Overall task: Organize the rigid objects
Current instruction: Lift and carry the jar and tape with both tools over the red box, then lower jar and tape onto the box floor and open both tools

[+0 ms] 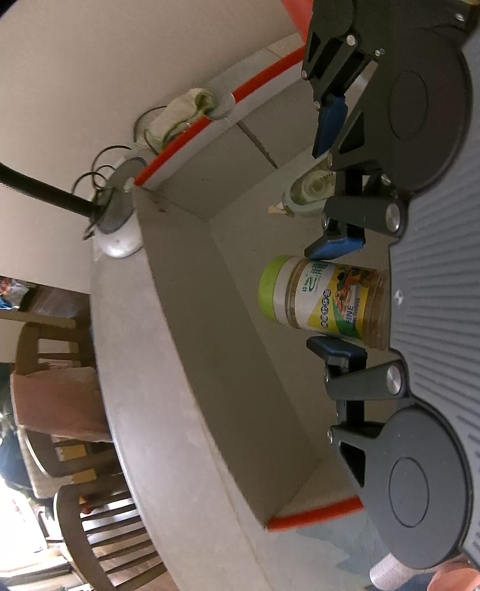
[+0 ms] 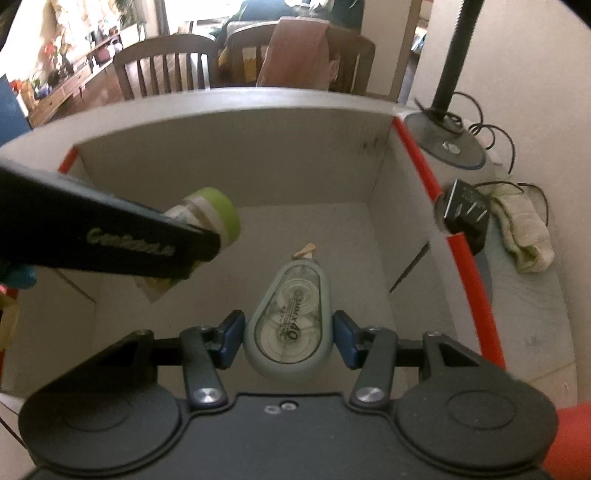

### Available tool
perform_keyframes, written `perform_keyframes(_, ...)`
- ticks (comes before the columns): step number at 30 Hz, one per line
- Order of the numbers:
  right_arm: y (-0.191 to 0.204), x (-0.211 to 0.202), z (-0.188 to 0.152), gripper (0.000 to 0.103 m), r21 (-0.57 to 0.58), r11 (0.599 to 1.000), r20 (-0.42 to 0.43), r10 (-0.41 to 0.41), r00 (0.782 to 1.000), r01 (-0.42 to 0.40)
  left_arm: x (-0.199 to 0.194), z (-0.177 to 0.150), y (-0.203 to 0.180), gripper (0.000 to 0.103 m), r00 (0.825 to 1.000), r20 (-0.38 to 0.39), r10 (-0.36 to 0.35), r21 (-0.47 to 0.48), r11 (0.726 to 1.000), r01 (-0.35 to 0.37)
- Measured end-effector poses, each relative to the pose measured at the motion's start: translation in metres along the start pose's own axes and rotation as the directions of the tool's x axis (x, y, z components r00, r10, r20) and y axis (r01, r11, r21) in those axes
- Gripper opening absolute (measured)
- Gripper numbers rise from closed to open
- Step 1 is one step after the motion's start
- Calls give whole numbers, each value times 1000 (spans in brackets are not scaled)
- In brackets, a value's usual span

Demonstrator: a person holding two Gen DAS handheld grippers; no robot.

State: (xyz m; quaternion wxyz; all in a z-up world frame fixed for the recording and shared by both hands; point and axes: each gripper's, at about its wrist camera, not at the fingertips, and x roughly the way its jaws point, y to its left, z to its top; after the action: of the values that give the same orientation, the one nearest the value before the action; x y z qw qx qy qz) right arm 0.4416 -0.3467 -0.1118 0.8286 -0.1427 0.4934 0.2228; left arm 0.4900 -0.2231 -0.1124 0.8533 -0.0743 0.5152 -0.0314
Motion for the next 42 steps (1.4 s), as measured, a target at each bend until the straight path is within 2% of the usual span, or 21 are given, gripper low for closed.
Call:
perform_keyframes(12, -1, 19, -12, 51, 4, 1000, -79, 25, 997, -25, 41, 1, -1, 44, 990, -141, 1, -12, 1000, -2)
perform_keyframes(18, -4, 22, -12, 51, 11, 999, -88, 32, 996, -31, 43, 1, 0, 44, 988, -157, -10, -21, 1000, 7)
perform_keyframes(22, -4, 22, -13, 52, 15, 999, -79, 35, 996, -34, 36, -2, 1, 44, 989, -150, -6, -14, 1000, 4)
perform_keyframes(28, -7, 11, -16, 61, 43, 998, -41, 54, 998, -52, 21, -4, -1, 44, 992, -124, 5, 8, 1000, -4)
perform_keyframes(34, -5, -3, -21, 64, 42, 997, -5, 62, 998, -62, -4, -10, -1, 44, 997, -82, 5, 6, 1000, -4)
perform_keyframes(38, 1, -20, -15, 72, 43, 997, 23, 66, 998, -67, -23, -15, 0, 44, 999, -48, 8, 7, 1000, -8)
perform_keyframes(42, 5, -34, -11, 75, 39, 996, 57, 74, 996, -76, -45, -21, 1, 44, 1000, -6, 7, 0, 1000, -7)
